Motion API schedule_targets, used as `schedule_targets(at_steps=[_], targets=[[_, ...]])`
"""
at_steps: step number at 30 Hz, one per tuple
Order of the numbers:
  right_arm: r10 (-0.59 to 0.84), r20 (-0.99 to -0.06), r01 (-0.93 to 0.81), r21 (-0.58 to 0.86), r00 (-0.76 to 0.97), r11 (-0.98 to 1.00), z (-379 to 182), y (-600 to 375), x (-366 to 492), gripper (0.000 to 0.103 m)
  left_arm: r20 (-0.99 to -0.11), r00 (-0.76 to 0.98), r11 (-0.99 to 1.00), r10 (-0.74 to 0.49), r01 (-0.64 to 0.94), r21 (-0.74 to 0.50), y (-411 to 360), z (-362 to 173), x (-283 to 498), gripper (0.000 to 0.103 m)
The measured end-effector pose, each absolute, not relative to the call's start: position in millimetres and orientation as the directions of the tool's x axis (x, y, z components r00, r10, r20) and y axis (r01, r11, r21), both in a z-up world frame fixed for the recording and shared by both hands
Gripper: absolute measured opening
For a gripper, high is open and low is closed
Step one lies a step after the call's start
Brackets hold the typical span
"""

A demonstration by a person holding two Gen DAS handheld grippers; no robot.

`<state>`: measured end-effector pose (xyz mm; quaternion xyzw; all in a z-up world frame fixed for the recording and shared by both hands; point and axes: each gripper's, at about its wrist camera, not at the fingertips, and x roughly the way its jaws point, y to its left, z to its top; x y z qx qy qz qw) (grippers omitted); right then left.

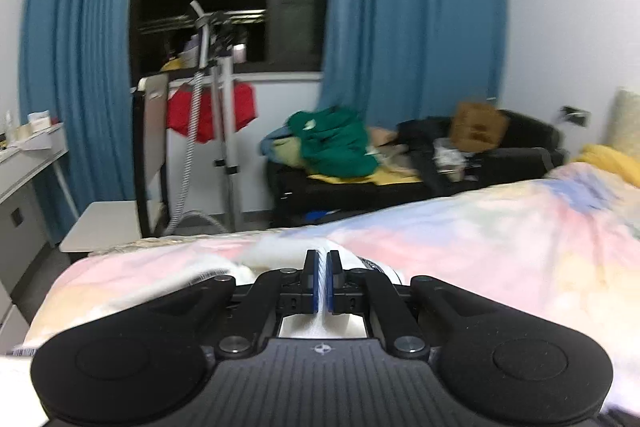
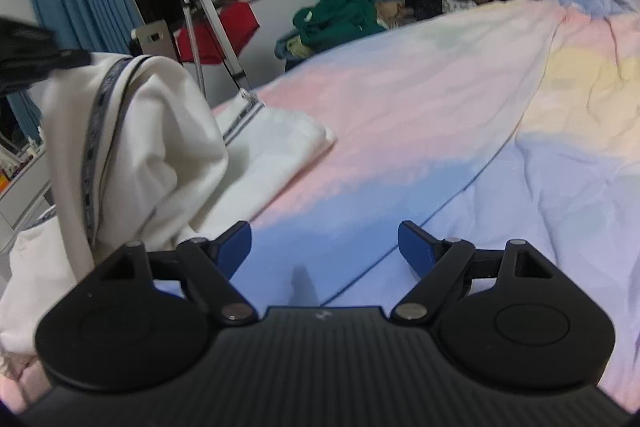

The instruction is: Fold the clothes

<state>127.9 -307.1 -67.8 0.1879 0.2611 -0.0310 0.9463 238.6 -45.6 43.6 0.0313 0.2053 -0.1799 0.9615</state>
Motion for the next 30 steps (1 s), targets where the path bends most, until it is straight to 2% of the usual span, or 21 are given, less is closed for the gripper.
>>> schedule_targets(at_steps=[3, 8, 11, 12, 15, 17, 22, 30], targets=[[0.060, -0.475, 0.125, 0.349, 0.878, 0.929, -58.8, -304.6, 117.7, 0.082, -0.377, 0.841, 0.911, -0.387, 0.412, -0.016, -33.4, 34.6, 171.0, 0.003], [0.117, -0.428, 0.065, 0.388, 0.896, 0.919, -46.8, -302.4, 101.6, 0.082, -0.402, 0.794, 0.882, -0.457, 0.463, -0.088, -21.0, -16.7, 91.4, 0.003], [0.172, -0.412, 0.028, 0.436, 0.895, 0.899, -42.5, -303.2, 95.1, 0.081, -0.444, 0.772, 0.887, -0.455, 0.440, -0.142, -18.7, -53.7, 81.2, 0.003], [0.194, -0.403, 0.011, 0.454, 0.894, 0.891, -40.3, -303.8, 92.7, 0.077, -0.459, 0.764, 0.889, -0.453, 0.428, -0.164, -17.9, -65.3, 80.5, 0.003], [0.292, -0.381, -0.040, 0.548, 0.877, 0.835, -32.3, -308.9, 97.1, 0.075, -0.506, 0.731, 0.889, -0.458, 0.393, -0.237, -14.6, -91.3, 89.9, 0.003], [0.356, -0.370, -0.065, 0.610, 0.858, 0.790, -25.5, -312.0, 108.6, 0.070, -0.520, 0.720, 0.888, -0.459, 0.390, -0.244, -11.5, -104.0, 95.2, 0.004], [0.380, -0.418, -0.064, 0.599, 0.826, 0.798, 0.0, -300.8, 185.8, 0.064, -0.523, 0.692, 0.867, -0.498, 0.397, -0.300, -0.7, -120.8, 110.3, 0.004], [0.307, -0.536, -0.059, 0.429, 0.786, 0.901, 6.2, -246.2, 350.1, 0.061, -0.526, 0.649, 0.835, -0.549, 0.397, -0.381, 12.1, -143.8, 133.3, 0.004]])
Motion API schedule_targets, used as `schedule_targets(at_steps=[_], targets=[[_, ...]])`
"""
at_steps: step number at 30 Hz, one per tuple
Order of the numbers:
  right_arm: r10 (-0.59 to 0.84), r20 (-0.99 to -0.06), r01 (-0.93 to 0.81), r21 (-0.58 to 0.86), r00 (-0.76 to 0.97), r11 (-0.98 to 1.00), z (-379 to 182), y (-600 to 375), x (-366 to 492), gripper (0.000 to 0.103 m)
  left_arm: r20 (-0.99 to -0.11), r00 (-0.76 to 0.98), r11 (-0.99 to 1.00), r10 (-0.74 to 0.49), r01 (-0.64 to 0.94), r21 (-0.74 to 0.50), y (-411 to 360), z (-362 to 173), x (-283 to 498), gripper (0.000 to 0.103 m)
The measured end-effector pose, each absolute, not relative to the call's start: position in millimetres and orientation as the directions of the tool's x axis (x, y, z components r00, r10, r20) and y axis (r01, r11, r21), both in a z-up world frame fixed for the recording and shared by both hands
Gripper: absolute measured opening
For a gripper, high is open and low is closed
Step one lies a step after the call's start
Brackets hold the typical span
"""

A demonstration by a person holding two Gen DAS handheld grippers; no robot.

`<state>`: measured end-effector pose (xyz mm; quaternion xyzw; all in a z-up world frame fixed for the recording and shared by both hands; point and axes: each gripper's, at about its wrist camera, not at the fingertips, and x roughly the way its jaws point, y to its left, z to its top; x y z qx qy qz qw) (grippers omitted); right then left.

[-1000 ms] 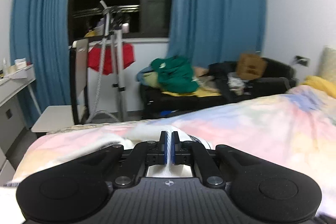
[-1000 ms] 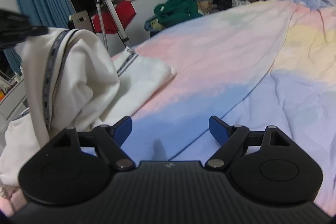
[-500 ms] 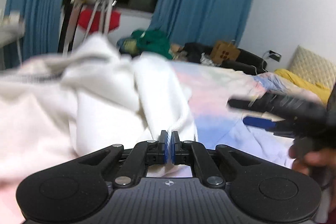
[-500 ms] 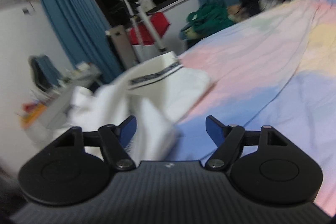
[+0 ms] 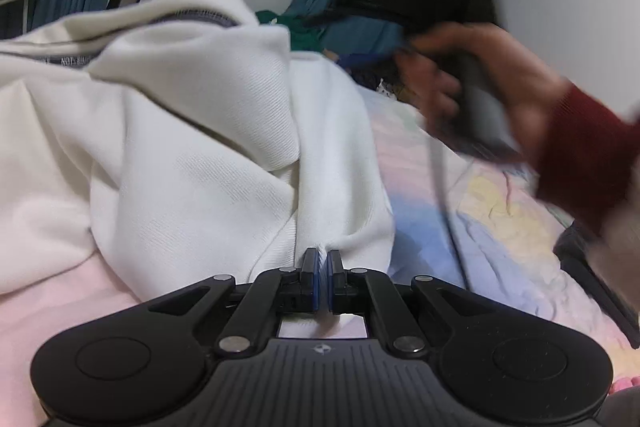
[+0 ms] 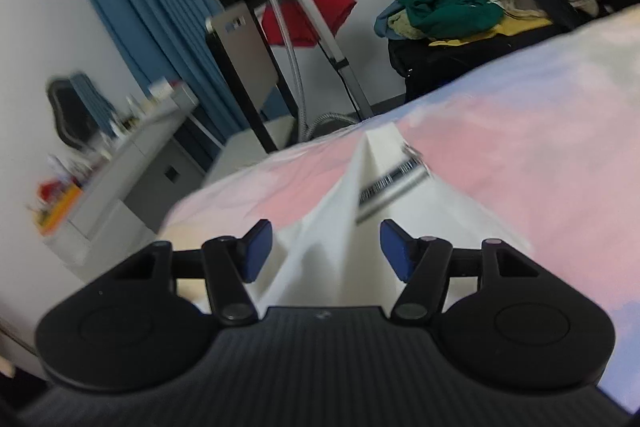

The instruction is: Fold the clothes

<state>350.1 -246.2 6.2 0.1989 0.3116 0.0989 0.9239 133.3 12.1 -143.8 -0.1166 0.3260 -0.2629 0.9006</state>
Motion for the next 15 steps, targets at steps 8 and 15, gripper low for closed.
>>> schedule_targets(at_steps=[8, 15], targets=[[0.206, -0.647, -0.015, 0.288, 0.734, 0.957, -32.4, -209.0, 433.8, 0.011, -0.500, 0.624, 0.799, -0.601, 0.451, -0.398, 21.7, -162.3, 149.3, 0.004], [0.160, -0.534, 0.006, 0.294, 0.830, 0.956, -8.5, -230.9, 400.7, 0.006, -0.500, 0.621, 0.797, -0.603, 0.459, -0.392, 32.6, -165.0, 144.2, 0.004]])
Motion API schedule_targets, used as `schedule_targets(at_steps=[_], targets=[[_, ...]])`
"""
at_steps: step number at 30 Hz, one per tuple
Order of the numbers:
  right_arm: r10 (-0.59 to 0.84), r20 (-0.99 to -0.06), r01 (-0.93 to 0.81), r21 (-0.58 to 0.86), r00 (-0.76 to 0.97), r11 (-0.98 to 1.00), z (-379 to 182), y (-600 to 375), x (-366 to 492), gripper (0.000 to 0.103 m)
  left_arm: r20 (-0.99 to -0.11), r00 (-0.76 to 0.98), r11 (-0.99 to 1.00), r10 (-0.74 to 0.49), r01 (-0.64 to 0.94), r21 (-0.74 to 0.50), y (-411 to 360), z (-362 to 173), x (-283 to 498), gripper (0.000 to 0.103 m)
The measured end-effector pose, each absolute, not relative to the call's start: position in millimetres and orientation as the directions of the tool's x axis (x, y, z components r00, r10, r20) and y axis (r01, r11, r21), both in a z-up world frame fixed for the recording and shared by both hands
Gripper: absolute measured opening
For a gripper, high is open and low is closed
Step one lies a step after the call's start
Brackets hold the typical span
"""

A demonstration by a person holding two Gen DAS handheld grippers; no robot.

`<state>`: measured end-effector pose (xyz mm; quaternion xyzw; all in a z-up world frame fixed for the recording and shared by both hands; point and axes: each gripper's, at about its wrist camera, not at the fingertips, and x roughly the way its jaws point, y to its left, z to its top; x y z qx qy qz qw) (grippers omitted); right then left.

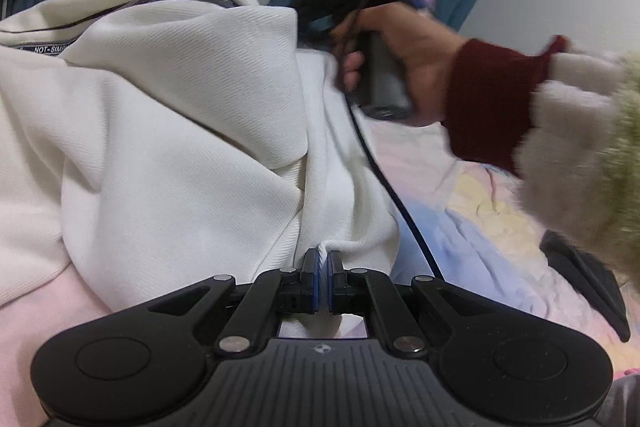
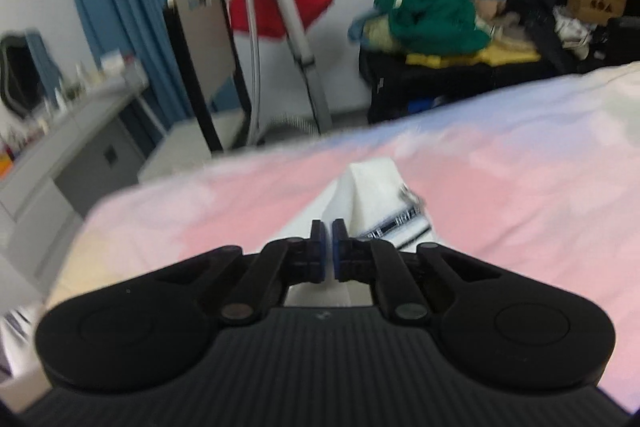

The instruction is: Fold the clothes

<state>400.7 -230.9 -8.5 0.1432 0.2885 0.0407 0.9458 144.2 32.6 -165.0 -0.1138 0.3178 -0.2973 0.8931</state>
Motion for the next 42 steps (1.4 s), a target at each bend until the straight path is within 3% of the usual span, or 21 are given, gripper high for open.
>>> schedule_targets(at_steps=[8, 10, 13, 17, 21, 26, 29, 31, 32, 38, 41, 42], targets=[[-0.003, -0.291, 0.133, 0.429, 0.957, 0.894, 54.5, -334.4, 271.0, 0.003, -0.493, 0.654, 0.818, -0.573, 0.491, -0.299, 40.3, -161.1, 120.7, 0.004], [-0.054, -0.269, 0.185, 0.491, 0.962, 0.852, 55.1, -371.9, 235.2, 0.003, -0.491, 0.661, 0.821, -0.567, 0.496, -0.281, 36.4, -160.1, 115.3, 0.004], [-0.076, -0.303, 0.243, 0.561, 0.950, 0.791, 34.1, -410.4, 193.6, 0.003, -0.504, 0.670, 0.836, -0.545, 0.483, -0.261, 39.3, -160.9, 107.1, 0.004], [0.004, -0.347, 0.229, 0.629, 0.938, 0.743, -5.5, -424.7, 164.5, 0.003, -0.518, 0.683, 0.853, -0.514, 0.467, -0.231, 38.8, -160.5, 87.1, 0.004], [0.143, -0.391, 0.170, 0.662, 0.909, 0.730, -27.6, -407.3, 177.6, 0.005, -0.534, 0.688, 0.862, -0.492, 0.473, -0.184, 21.0, -149.5, 65.0, 0.004], [0.272, -0.417, 0.071, 0.645, 0.867, 0.761, -15.7, -362.6, 228.6, 0.008, -0.554, 0.672, 0.861, -0.492, 0.469, -0.195, 25.8, -145.5, 67.9, 0.004], [0.285, -0.453, 0.066, 0.617, 0.845, 0.784, -10.1, -337.3, 271.5, 0.023, -0.569, 0.650, 0.857, -0.504, 0.456, -0.240, 33.1, -147.7, 75.1, 0.004], [0.286, -0.475, 0.058, 0.588, 0.832, 0.806, -11.8, -322.9, 301.9, 0.042, -0.572, 0.632, 0.847, -0.523, 0.457, -0.270, 36.5, -149.3, 80.1, 0.004], [0.287, -0.486, 0.054, 0.574, 0.826, 0.817, -12.6, -315.8, 317.1, 0.044, -0.571, 0.623, 0.841, -0.535, 0.460, -0.286, 39.1, -151.1, 81.5, 0.004], [0.264, -0.562, 0.095, 0.530, 0.784, 0.843, -24.9, -289.8, 395.7, 0.044, -0.565, 0.579, 0.805, -0.587, 0.489, -0.335, 49.2, -167.3, 92.4, 0.004], [0.198, -0.617, 0.119, 0.434, 0.762, 0.893, -34.2, -278.3, 424.4, 0.043, -0.552, 0.563, 0.786, -0.615, 0.499, -0.366, 57.8, -173.1, 95.1, 0.004], [0.168, -0.625, 0.123, 0.395, 0.762, 0.910, -37.5, -274.4, 428.1, 0.032, -0.547, 0.559, 0.780, -0.623, 0.500, -0.377, 60.7, -174.3, 95.3, 0.004]])
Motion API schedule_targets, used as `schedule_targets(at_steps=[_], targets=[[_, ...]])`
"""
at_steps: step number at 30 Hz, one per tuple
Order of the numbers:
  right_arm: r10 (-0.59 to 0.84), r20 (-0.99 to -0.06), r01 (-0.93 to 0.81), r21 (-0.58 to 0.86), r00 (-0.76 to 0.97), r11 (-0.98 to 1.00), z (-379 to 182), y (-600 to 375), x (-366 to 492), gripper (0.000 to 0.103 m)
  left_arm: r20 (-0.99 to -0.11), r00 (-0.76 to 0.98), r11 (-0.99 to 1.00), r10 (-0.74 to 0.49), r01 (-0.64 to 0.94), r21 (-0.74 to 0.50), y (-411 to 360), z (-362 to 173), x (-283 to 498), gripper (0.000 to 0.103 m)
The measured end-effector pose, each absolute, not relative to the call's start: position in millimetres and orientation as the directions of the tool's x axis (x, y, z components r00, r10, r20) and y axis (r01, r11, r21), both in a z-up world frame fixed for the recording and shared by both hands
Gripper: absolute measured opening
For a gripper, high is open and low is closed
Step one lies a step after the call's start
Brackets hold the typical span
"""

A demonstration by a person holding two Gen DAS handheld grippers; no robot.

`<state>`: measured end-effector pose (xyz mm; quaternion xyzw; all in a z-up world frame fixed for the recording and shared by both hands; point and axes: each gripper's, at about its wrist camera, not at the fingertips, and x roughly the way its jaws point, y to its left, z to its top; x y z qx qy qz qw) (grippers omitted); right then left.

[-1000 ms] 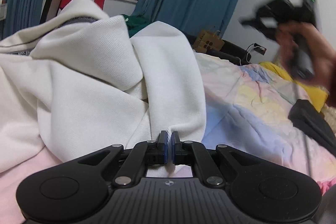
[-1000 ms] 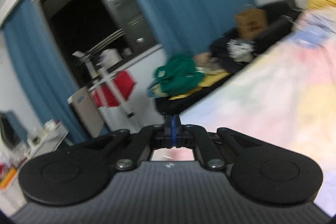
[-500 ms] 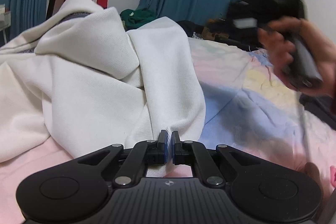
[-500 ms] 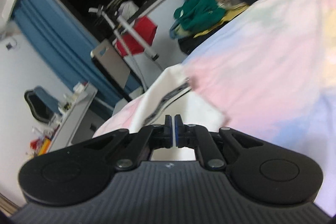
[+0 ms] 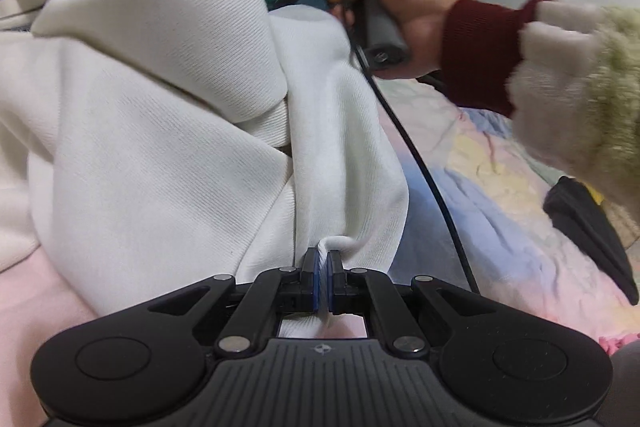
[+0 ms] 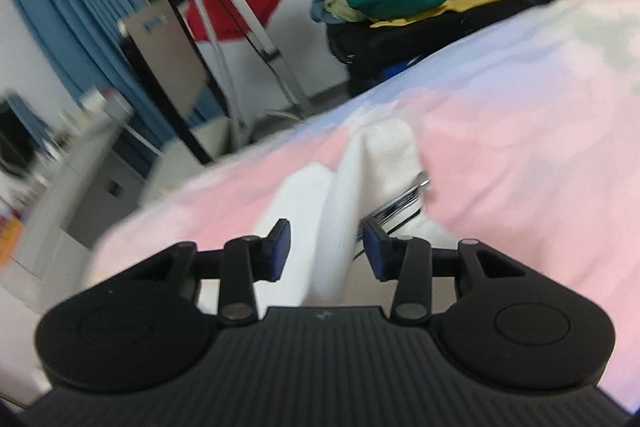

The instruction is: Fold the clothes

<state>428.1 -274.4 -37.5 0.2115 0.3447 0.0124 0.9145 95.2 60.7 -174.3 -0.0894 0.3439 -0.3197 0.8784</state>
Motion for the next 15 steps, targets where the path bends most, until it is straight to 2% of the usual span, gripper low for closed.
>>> schedule_targets(at_steps=[1, 2, 9, 15], targets=[[0.150, -0.619, 0.121, 0.374, 0.771, 0.919, -40.1, -272.1, 428.6, 0.009, -0.543, 0.556, 0.775, -0.629, 0.501, -0.385, 63.3, -174.9, 94.8, 0.004], [0.144, -0.598, 0.113, 0.371, 0.789, 0.922, -42.2, -271.4, 425.5, 0.006, -0.539, 0.554, 0.771, -0.634, 0.502, -0.391, 65.7, -175.4, 94.1, 0.004], [0.069, -0.410, 0.128, 0.435, 0.909, 0.891, -15.4, -308.8, 351.9, 0.005, -0.516, 0.558, 0.757, -0.650, 0.533, -0.378, 80.5, -167.3, 76.4, 0.004], [-0.074, -0.270, 0.214, 0.533, 0.960, 0.818, 18.2, -383.2, 250.5, 0.005, -0.463, 0.591, 0.746, -0.660, 0.584, -0.319, 95.5, -148.6, 50.2, 0.004]])
